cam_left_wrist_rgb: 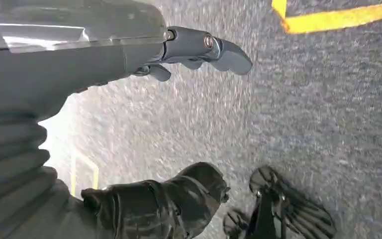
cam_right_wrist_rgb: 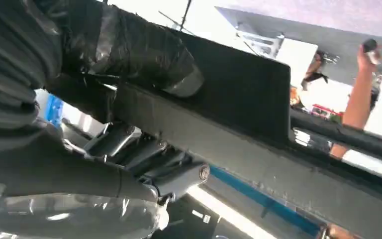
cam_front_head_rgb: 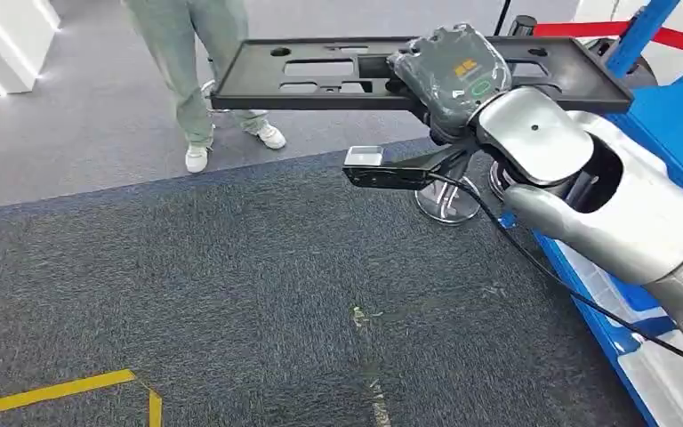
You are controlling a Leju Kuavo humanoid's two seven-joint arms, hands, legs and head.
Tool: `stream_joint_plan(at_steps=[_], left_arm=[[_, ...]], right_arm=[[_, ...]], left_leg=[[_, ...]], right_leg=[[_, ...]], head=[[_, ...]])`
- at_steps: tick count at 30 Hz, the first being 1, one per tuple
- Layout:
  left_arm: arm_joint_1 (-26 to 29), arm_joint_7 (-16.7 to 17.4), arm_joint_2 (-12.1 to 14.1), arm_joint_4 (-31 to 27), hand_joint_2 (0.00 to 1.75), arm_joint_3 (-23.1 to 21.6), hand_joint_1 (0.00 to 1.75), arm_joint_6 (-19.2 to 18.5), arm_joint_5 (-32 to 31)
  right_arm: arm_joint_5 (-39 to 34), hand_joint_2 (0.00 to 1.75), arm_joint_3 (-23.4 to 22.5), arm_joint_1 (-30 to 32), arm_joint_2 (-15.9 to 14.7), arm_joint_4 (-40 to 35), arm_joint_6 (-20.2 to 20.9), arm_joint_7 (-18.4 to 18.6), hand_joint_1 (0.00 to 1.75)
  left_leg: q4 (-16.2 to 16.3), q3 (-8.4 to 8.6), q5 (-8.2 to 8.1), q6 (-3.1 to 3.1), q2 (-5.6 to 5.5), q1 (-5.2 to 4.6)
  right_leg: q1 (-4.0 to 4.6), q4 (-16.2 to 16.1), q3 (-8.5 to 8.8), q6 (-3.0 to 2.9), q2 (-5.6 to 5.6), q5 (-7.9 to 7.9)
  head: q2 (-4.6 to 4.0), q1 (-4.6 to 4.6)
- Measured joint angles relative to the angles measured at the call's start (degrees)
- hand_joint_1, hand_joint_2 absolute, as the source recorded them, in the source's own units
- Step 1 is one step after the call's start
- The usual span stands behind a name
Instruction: Take the parts from the cabinet and place them on the table.
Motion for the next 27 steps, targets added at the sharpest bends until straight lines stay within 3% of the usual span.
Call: stream_joint_plan(at_steps=[1, 2, 3, 4, 5, 6, 7, 9, 10, 11, 12, 15, 16, 17, 18, 20, 21, 22, 23, 24, 25, 26, 27], left_arm=[[0.08, 0.0, -0.31, 0.0, 1.75, 0.0, 0.0, 0.35, -0.02], [0.07, -0.02, -0.35, 0.02, 1.75, 0.0, 0.0, 0.61, -0.02], [0.01, -0.24, -0.35, 0.02, 1.75, 0.0, 0.0, 0.74, -0.11], [-0.14, -0.33, -0.35, 0.02, 1.75, -0.02, 0.0, 0.72, -0.33], [-0.28, -0.39, -0.44, 0.02, 1.75, -0.02, 0.0, 0.57, -0.42], [-0.28, -0.44, -0.55, 0.02, 1.75, -0.04, 0.0, 0.39, -0.55], [-0.27, -0.5, -0.63, 0.02, 1.75, -0.04, 0.0, 0.28, -0.66], [-0.15, -0.5, -0.7, 0.02, 1.75, -0.07, 0.0, 0.28, -0.96], [-0.17, -0.5, -0.7, 0.02, 1.75, -0.09, 0.0, 0.28, -0.96], [-0.34, -0.5, -0.7, 0.02, 1.75, -0.09, 0.0, 0.28, -0.98], [-0.43, -0.5, -0.74, 0.02, 1.75, -0.09, 0.0, 0.28, -1.01], [-0.3, -0.5, -0.89, 0.02, 1.75, -0.26, 0.0, 0.28, -1.01], [-0.27, -0.48, -1.01, 0.02, 1.75, -0.37, 0.0, 0.26, -1.01], [-0.28, -0.35, -1.05, 0.02, 1.75, -0.53, 0.0, 0.22, -1.05], [-0.31, -0.22, -1.07, 0.02, 1.75, -0.59, 0.0, -0.13, -1.14], [-0.45, -0.15, -1.14, 0.02, 1.75, -0.77, 0.0, -0.64, -1.2], [-0.45, -0.15, -1.2, 0.02, 1.75, -0.87, 0.0, -0.83, -1.2], [-0.4, -0.15, -1.22, 0.02, 1.75, -0.92, 0.0, -0.94, -1.2], [-0.38, -0.15, -1.22, 0.02, 1.75, -0.92, 0.0, -0.96, -1.18], [-0.38, -0.18, -1.25, 0.02, 1.75, -0.92, 0.0, -1.09, -1.18], [-0.38, -0.17, -1.33, 0.02, 1.75, -0.92, 0.0, -1.29, -1.18], [-0.35, -0.17, -1.4, 0.02, 1.75, -0.94, 0.0, -1.38, -1.18], [-0.66, -0.22, -1.4, 0.02, 1.75, -0.94, 0.0, -1.47, -1.18]], right_arm=[[0.07, 1.75, -0.02, 0.03, -0.04, 0.15, 0.04, 0.13, 1.75], [0.11, 1.75, -0.09, 0.03, -0.07, 0.17, 0.07, 0.28, 1.75], [0.11, 1.75, -0.22, -0.01, -0.13, 0.2, 0.13, 0.44, 1.75], [0.17, 1.75, -0.28, 0.04, -0.33, 0.24, 0.19, 0.55, 1.75], [0.17, 1.75, -0.31, 0.17, -0.5, 0.26, 0.37, 0.61, 1.75], [0.17, 1.75, -0.33, 0.45, -0.61, 0.28, 0.48, 0.7, 1.75], [0.17, 1.75, -0.33, 0.66, -0.7, 0.33, 0.55, 0.74, 1.75], [0.17, 1.75, -0.39, 0.7, -0.85, 0.33, 0.66, 0.74, 1.75], [0.17, 1.75, -0.59, 0.69, -0.96, 0.33, 0.63, 0.77, 1.75], [0.2, 1.75, -0.87, 0.65, -1.11, 0.33, 0.63, 0.81, 1.75], [0.24, 1.75, -1.05, 0.57, -1.42, 0.41, 0.68, 0.98, 1.75], [0.26, 1.75, -1.07, 0.74, -1.57, 0.39, 0.79, 1.16, 1.75], [0.35, 1.75, -1.12, 0.74, -1.84, 0.42, 0.79, 1.4, 1.75], [0.5, 1.75, -1.2, 0.76, -1.99, 0.39, 0.68, 1.64, 1.75], [0.7, 1.75, -1.49, 0.71, -2.47, 0.41, 0.52, 1.9, 1.75], [1.14, 1.75, -1.97, 0.71, -3.15, 0.55, 0.5, 2.1, 1.75], [1.31, 1.75, -2.1, 0.71, -3.45, 0.68, 0.52, 2.14, 1.75], [1.46, 1.75, -2.12, 0.71, -3.65, 0.76, 0.52, 2.12, 1.75], [1.55, 1.75, -2.16, 0.69, -3.78, 0.83, 0.52, 2.12, 1.75], [1.6, 1.75, -2.25, 0.57, -3.85, 0.83, 0.52, 2.12, 1.75], [1.64, 1.75, -2.45, 0.43, -3.87, 0.87, 0.52, 1.97, 1.75], [1.75, 1.75, -2.65, 0.35, -3.89, 0.94, 0.55, 1.79, 1.75], [1.95, 1.75, -2.71, -0.17, -3.89, 1.05, 0.57, 1.62, 1.75]], left_leg=[[0.6, -0.22, -0.57, 0.08, 3.11, 0.06], [3.09, -1.31, -2.27, -0.22, 6.66, -0.26], [7.32, -3.43, -4.38, -0.57, 8.61, -0.12], [12.41, -5.93, -6.51, -0.82, 9.65, -0.07], [16.48, -7.93, -7.76, -1.01, 10.02, -0.01], [18.28, -8.85, -7.71, -1.19, 10.15, 0.12], [16.66, -8.01, -6.41, -1.24, 10.2, 0.22], [7.53, -2.76, -2.3, -1.05, 11.14, 0.21], [2.04, 0.58, -0.52, -0.79, 13.49, -0.02], [0.13, 1.72, -1.7, -0.24, 16.11, -1.17], [-0.1, 1.37, -1.2, 0.53, 14.72, -0.98], [-0.2, 1.12, -1.2, 1.26, 12.61, -1.03], [-0.56, 1.53, -0.95, 1.73, 11.94, -0.55], [-0.57, 1.51, -0.92, 2.06, 11.25, -0.58], [-0.55, 1.47, -0.87, 2.57, 10.63, -0.59], [-0.51, 1.46, -0.88, 2.72, 8.96, -0.65], [-0.42, 1.45, -0.89, 2.73, 8.13, -0.73], [-0.27, 1.47, -0.94, 2.75, 7.29, -0.73], [-0.07, 1.47, -1.01, 2.71, 6.43, -0.72], [0.26, 1.49, -1.15, 2.53, 5.53, -0.67], [0.64, 1.46, -1.37, 2.3, 4.71, -0.61], [0.73, 1.08, -1.49, 2.07, 4.12, -0.41], [1.55, 0.34, -1.42, 1.78, 3.41, -0.76]], right_leg=[[-0.07, -0.62, 0.45, -0.21, -0.8, 0.25], [-0.03, -0.77, 0.66, -0.4, -1.54, 0.32], [0.06, -0.76, 0.69, -0.44, -2.22, 0.32], [0.1, -0.68, 0.67, -0.47, -3.12, 0.28], [0.13, -0.67, 0.67, -0.46, -4.02, 0.21], [0.13, -0.66, 0.7, -0.42, -4.98, 0.13], [0.13, -0.66, 0.73, -0.37, -5.82, 0.03], [0.13, -0.56, 0.92, -0.08, -7.22, -0.24], [0.2, -0.49, 1.16, 0.22, -7.89, -0.5], [0.68, -0.45, 1.1, 0.53, -8.53, -0.71], [0.87, -0.37, 1.13, 0.76, -9.19, -0.83], [0.99, -0.61, 1.67, 1.56, -11.04, -1.22], [0.43, 0.07, 1.23, 2.0, -9.45, -1.98], [0.45, 2.13, 0.64, 1.95, -6.44, -3.5], [0.41, 6.54, -1.35, 1.85, -4.62, -5.89], [0.52, 15.97, -6.15, 1.89, -3.16, -9.49], [0.51, 18.36, -7.73, 1.93, -3.07, -9.67], [0.49, 17.89, -7.9, 1.85, -3.05, -8.41], [0.43, 14.78, -6.87, 1.72, -3.02, -5.99], [0.27, 9.8, -4.86, 1.62, -2.58, -2.95], [0.04, 4.37, -2.49, 1.52, -1.36, -0.18], [-0.37, 2.33, -1.63, 1.46, 1.68, -0.68], [-0.49, 1.24, -1.32, 1.79, 2.59, -0.48]], head=[[0.0, 0.02], [0.0, -0.48], [0.0, -0.52], [0.0, -0.46], [0.0, -0.57], [0.0, -0.52], [0.0, -0.52], [0.0, -0.54], [0.0, -0.55], [0.0, -0.55], [0.0, -0.24], [0.0, -0.24], [0.0, -0.26], [0.0, -0.22], [0.0, -0.13], [0.0, -0.13], [0.0, -0.2], [0.0, -0.15], [0.0, -0.17], [0.0, -0.15], [0.0, -0.2], [0.0, -0.11], [0.0, -0.24]])
